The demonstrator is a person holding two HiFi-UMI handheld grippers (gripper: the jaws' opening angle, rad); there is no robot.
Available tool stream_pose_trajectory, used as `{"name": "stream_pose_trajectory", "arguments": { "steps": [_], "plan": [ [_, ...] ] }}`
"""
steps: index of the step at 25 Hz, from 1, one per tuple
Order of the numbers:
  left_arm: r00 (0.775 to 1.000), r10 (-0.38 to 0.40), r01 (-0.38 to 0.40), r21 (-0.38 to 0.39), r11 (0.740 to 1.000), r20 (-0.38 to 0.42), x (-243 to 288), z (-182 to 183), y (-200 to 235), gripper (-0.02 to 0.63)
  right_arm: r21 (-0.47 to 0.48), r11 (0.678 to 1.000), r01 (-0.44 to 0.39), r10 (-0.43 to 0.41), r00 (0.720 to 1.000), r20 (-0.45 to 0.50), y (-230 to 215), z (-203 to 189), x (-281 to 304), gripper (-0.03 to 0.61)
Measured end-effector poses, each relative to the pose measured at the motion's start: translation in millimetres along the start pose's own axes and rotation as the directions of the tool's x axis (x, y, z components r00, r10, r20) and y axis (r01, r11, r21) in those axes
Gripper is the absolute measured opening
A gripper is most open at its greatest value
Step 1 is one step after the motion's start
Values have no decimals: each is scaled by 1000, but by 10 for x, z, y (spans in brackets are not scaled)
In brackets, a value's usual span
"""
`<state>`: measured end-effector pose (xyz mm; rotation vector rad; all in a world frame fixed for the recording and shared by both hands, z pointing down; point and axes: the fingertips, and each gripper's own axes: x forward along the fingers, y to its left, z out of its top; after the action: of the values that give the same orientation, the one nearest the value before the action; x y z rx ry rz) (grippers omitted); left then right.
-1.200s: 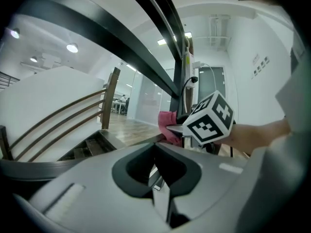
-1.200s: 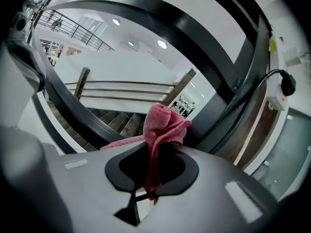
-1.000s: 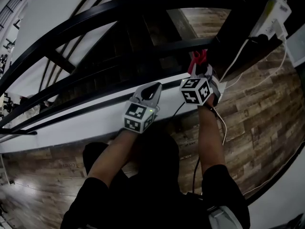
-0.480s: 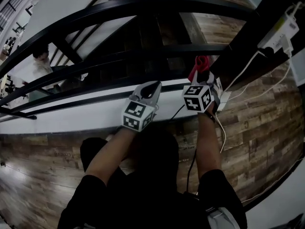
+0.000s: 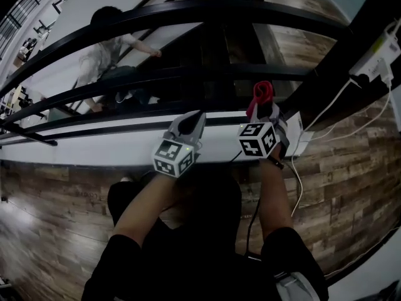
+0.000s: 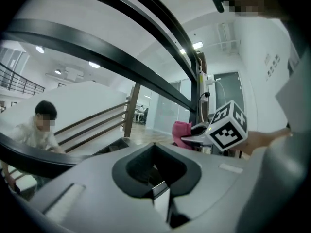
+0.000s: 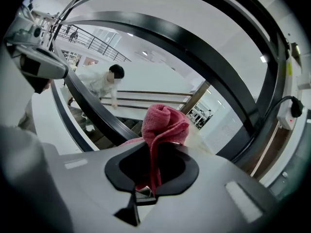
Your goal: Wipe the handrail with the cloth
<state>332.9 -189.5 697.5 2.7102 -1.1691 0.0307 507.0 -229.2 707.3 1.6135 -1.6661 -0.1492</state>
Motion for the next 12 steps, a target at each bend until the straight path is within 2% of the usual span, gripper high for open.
{"name": "stream_pose_trajectory", "arguments": {
  "steps": [4, 12],
  "plan": [
    [998, 62, -61, 34, 998, -30, -202, -50, 289, 0, -10, 999, -33, 34, 999, 33, 256, 179, -60, 38],
    [991, 131, -130, 42, 991, -17, -566, 57, 647, 0, -70, 992, -109, 114, 990, 79, 831, 591, -122, 38]
  ]
}}
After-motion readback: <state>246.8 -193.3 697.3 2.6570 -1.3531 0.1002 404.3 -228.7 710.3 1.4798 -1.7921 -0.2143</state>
